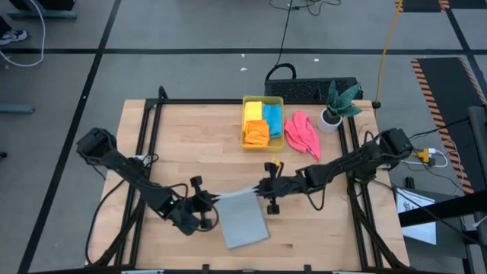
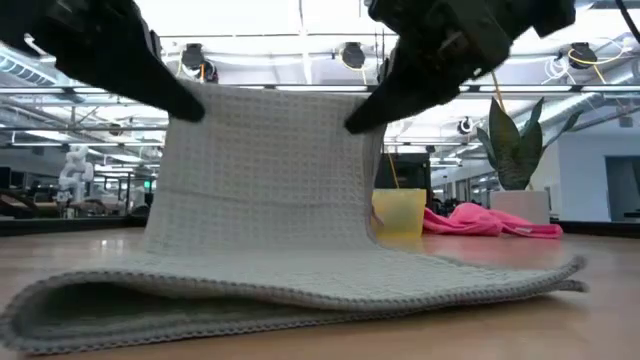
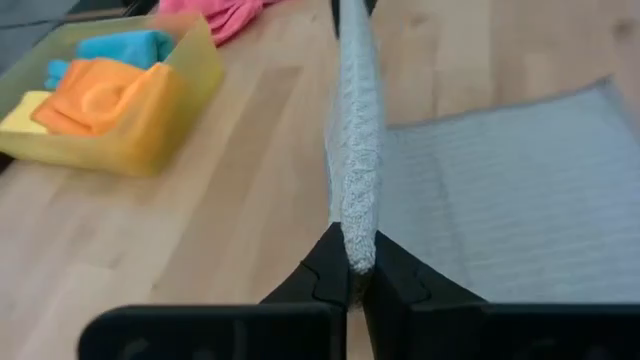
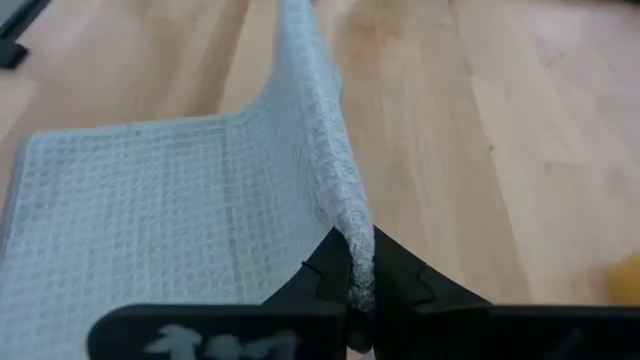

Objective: Fold microfiber towels
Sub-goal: Fold the gray microfiber towel

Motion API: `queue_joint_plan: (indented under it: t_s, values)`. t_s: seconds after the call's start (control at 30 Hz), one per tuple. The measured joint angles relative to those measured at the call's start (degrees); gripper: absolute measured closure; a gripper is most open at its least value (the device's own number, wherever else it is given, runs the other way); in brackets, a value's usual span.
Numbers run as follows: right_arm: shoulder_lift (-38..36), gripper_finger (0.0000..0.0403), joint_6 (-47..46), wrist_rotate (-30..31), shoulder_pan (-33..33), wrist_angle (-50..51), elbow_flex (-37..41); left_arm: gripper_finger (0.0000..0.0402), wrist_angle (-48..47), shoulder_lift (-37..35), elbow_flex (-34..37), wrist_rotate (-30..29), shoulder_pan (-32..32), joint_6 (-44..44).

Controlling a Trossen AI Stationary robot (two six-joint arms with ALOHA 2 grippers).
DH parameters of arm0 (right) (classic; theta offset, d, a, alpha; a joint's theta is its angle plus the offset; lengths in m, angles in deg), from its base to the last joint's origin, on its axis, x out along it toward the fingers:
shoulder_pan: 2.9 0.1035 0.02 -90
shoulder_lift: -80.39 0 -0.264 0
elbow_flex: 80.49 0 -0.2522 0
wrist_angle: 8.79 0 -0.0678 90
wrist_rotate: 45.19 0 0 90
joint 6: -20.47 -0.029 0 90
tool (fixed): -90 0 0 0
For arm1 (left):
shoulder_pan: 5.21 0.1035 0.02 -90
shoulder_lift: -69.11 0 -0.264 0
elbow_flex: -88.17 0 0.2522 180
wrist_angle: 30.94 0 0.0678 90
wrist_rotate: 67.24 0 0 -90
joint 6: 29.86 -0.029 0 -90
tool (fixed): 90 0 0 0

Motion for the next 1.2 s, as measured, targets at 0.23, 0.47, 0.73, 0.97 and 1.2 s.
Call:
queue_joint_plan:
  t_s: [0.23, 0.47, 0.73, 0.97, 1.2]
  values:
    - [0.0, 0.0397, 2.9, -5.3, 0.8, -7.0, 5.8, 0.0392, 1.4, 2.8, 0.0, 5.0, -0.7, -1.6]
    - [4.7, 0.0397, 1.6, -12.2, 2.9, -18.3, 10.1, 0.0377, 10.8, 10.5, 0.0, 11.5, -2.0, -4.5]
    - [9.8, 0.0396, 2.9, -15.2, 2.9, -19.4, 9.7, 0.0384, 11.9, 11.6, 0.0, 12.3, -2.4, -5.1]
    - [10.1, 0.0373, 5.4, -15.5, 3.0, -19.5, 10.0, 0.0350, 12.0, 11.6, 0.2, 18.8, -2.5, -5.4]
    - [10.3, 0.0293, 5.0, -18.3, 4.0, -20.0, 9.9, 0.0301, 11.7, 11.2, 0.1, 19.7, -2.4, -5.7]
